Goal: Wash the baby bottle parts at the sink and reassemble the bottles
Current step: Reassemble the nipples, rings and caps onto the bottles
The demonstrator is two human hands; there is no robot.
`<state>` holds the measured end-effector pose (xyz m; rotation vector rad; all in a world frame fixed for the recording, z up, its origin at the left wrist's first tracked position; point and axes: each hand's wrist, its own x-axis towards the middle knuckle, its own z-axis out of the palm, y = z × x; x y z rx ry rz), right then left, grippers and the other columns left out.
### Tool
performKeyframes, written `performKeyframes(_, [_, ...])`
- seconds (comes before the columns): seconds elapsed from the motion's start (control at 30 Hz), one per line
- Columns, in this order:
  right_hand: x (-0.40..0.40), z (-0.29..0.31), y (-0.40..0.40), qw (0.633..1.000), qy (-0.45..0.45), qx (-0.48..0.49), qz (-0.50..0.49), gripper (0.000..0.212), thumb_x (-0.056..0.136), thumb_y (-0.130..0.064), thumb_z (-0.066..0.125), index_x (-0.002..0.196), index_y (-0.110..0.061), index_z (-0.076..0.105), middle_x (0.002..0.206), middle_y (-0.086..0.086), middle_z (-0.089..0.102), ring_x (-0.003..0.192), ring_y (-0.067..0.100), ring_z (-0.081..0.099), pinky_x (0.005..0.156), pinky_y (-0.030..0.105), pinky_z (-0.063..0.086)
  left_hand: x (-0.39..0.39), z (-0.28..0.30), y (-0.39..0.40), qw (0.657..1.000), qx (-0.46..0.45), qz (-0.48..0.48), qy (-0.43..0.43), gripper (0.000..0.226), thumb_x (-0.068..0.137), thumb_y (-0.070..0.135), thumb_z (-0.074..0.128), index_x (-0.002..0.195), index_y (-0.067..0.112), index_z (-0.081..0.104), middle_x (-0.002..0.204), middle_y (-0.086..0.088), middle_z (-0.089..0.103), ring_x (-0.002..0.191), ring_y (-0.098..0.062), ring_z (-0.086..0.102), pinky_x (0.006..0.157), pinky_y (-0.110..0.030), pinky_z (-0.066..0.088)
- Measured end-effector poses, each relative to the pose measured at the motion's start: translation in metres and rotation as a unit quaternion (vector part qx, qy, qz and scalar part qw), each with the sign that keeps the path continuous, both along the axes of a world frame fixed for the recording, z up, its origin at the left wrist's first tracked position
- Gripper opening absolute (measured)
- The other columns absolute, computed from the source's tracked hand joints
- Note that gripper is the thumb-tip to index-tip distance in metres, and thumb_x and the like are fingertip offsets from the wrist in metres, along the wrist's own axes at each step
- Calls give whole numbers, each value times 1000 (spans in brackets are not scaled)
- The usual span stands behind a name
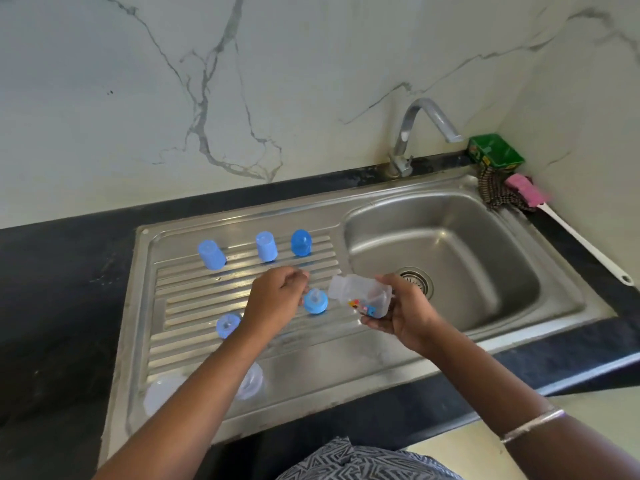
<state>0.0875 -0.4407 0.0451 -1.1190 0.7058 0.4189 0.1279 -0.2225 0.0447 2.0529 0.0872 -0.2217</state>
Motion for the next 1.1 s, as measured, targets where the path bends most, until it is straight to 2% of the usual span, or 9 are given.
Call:
performKeyframes(0.13, [2, -13, -17, 998, 13, 58, -26, 34, 94, -27, 55, 108, 2, 65, 81, 20, 71, 70, 33, 70, 88, 45, 57, -5, 0, -42, 979, -114, 69, 157, 44, 93, 55, 57, 88, 13, 70, 82, -8, 74, 66, -18, 68, 62, -29, 52])
performKeyframes(0.23, [2, -17, -21, 994, 18, 111, -12, 39, 94, -24, 53, 115, 8, 61, 93, 25, 67, 77, 37, 68, 82, 45, 60, -12, 3, -69, 957, -171, 65, 224, 49, 79, 65, 67, 95, 18, 70, 87, -5, 72, 77, -18, 70, 68, -31, 53])
performKeyframes(0.33, [0, -24, -24, 988, 13, 153, 25, 37, 93, -21, 53, 115, 8, 61, 100, 26, 66, 84, 41, 66, 84, 46, 58, -23, 2, -88, 952, -197, 98, 215, 37, 79, 46, 77, 100, 18, 68, 92, -5, 73, 76, -17, 71, 73, -33, 55])
performKeyframes(0.5, [4, -36, -28, 983, -3, 138, 120, 21, 96, -21, 50, 107, -5, 58, 103, 20, 70, 87, 34, 67, 72, 39, 53, -39, -3, -99, 921, -270, 209, 190, 26, 87, 21, 74, 110, 18, 62, 98, -9, 74, 72, -15, 74, 50, -22, 54])
performKeyframes(0.67, [4, -47, -29, 967, -14, 103, 234, 9, 94, -21, 57, 100, -15, 54, 98, 12, 70, 77, 26, 67, 70, 35, 52, -59, -13, -94, 925, -245, 244, 155, 29, 85, 23, 77, 110, 11, 69, 100, -15, 76, 88, -29, 75, 72, -36, 62])
performKeyframes(0.8, [10, -50, -24, 951, -101, -51, 287, 8, 80, -23, 66, 87, -18, 64, 83, 3, 70, 69, 18, 66, 64, 29, 45, -79, -21, -83, 947, -154, 264, 97, 40, 70, 35, 83, 102, 12, 73, 95, -7, 77, 89, -27, 74, 84, -56, 58])
performKeyframes(0.9, [19, -56, -17, 889, -243, -253, 295, 6, 85, -17, 67, 90, -20, 67, 86, -7, 68, 77, 14, 65, 72, 27, 51, -92, -24, -77, 963, -70, 257, 36, 44, 63, 44, 83, 100, 22, 71, 92, 7, 76, 86, -12, 72, 81, -46, 60])
performKeyframes(1.0, [36, -57, -3, 780, -327, -416, 334, 32, 86, -22, 67, 117, -26, 62, 106, -6, 64, 93, 15, 64, 85, 33, 54, -101, -30, -70, 974, -19, 225, -6, 47, 61, 46, 83, 104, 32, 68, 96, 18, 74, 89, 3, 68, 82, -30, 56])
performKeyframes(1.1, [54, -52, 16, 671, -358, -484, 432, 61, 86, -37, 69, 142, -35, 45, 128, -2, 53, 119, 21, 53, 95, 36, 50, -106, -36, -61, 979, -16, 203, -23, 47, 61, 40, 86, 103, 39, 66, 99, 26, 71, 94, 6, 65, 81, -24, 53])
